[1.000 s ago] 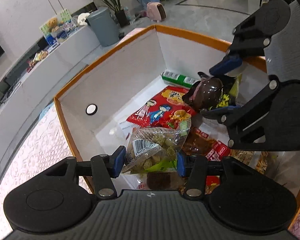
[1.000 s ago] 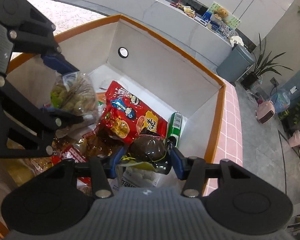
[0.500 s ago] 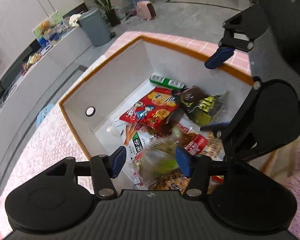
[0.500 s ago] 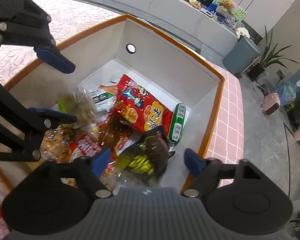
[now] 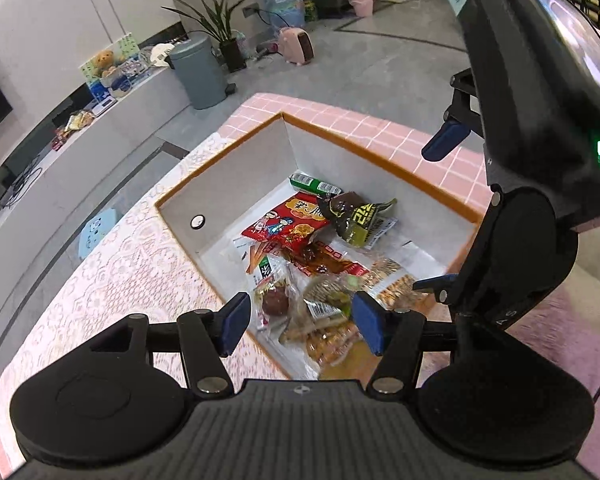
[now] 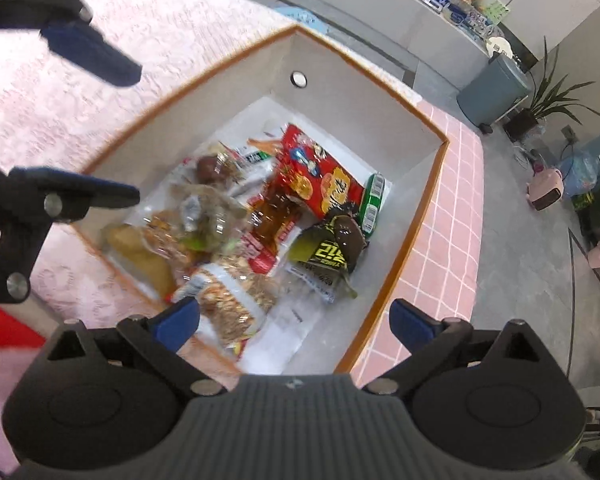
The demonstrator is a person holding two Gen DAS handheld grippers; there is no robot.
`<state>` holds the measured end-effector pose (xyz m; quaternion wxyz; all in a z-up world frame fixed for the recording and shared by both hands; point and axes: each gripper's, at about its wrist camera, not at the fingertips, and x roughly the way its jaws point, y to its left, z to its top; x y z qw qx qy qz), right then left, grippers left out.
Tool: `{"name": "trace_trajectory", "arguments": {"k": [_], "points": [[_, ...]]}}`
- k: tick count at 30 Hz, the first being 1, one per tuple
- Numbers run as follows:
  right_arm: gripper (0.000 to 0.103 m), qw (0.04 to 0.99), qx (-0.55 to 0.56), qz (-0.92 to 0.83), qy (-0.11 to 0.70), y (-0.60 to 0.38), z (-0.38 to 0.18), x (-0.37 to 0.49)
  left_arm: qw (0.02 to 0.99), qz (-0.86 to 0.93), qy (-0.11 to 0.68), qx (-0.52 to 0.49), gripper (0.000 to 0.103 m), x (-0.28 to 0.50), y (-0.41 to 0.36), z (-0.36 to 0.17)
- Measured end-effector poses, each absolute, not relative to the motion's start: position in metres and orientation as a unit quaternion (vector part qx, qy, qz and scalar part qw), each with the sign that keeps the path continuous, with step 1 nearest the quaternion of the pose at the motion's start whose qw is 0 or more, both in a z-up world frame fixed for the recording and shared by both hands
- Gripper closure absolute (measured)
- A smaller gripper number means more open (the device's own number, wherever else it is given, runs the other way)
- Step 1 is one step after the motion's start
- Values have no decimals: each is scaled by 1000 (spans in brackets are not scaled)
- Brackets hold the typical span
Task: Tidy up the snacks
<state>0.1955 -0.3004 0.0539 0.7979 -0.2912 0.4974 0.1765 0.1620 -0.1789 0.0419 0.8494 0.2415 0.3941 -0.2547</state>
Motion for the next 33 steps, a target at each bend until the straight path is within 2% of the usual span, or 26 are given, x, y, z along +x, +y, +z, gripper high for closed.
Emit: {"name": "trace_trajectory", "arguments": {"k": [9,16,25,27,33], "points": [[4,846,-189,186,463,-296,115,144,897,-221,348,158,32,112,-142,82],[3,899,-98,169,392,-297,138,86,935,-186,286,97,29,69,-112,98],[3,956,-34,117,266,-286,128,6,962,-126,240,35,24,29,-78,79],[3,964,-23,107,241,-282,121,-8,964,-108,239,28,16,27,-74,71],[3,980,-46,66,182,-261,89,-38,966,-67,251,-5,14,23,-53,43]]}}
